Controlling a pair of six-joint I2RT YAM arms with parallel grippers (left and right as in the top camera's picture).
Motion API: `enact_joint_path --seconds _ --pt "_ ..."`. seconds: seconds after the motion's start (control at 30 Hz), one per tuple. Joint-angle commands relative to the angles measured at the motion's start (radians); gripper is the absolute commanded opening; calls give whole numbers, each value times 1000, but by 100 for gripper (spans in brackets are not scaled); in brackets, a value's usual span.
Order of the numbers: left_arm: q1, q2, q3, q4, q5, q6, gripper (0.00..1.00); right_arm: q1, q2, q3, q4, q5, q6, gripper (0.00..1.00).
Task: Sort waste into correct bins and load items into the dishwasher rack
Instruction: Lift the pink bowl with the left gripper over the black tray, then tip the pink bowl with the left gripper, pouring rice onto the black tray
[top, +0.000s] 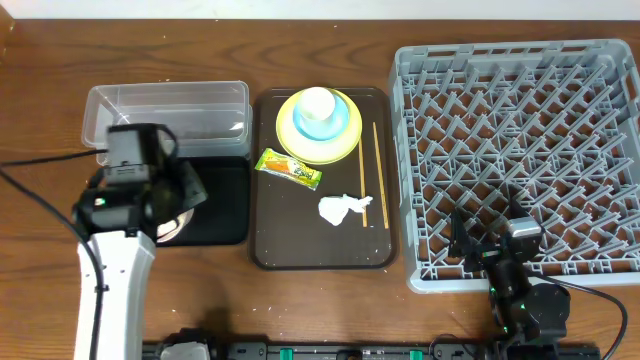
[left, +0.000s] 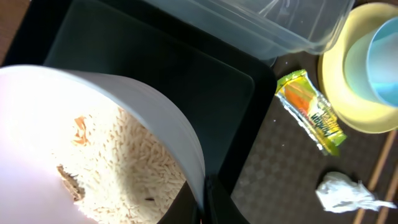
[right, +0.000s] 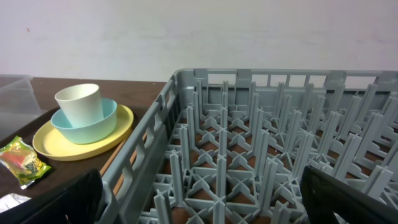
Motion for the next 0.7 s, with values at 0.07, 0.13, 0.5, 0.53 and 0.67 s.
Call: enact_joint_path --seconds 0.07,0.13,0.5,0.53,0.67 --pt "134 62 15 13 260 118 6 -9 -2 -2 -3 5 -9 99" --pt "177 99 15 18 338 143 6 -9 -2 -2 -4 5 -9 99" --pt "378 346 14 46 924 414 6 -9 -2 -2 -3 5 -9 99" --pt "390 362 11 47 964 432 6 -9 -2 -2 -3 5 -9 99" --pt "443 419 -5 47 1076 499 6 -9 -2 -2 -3 5 -9 99"
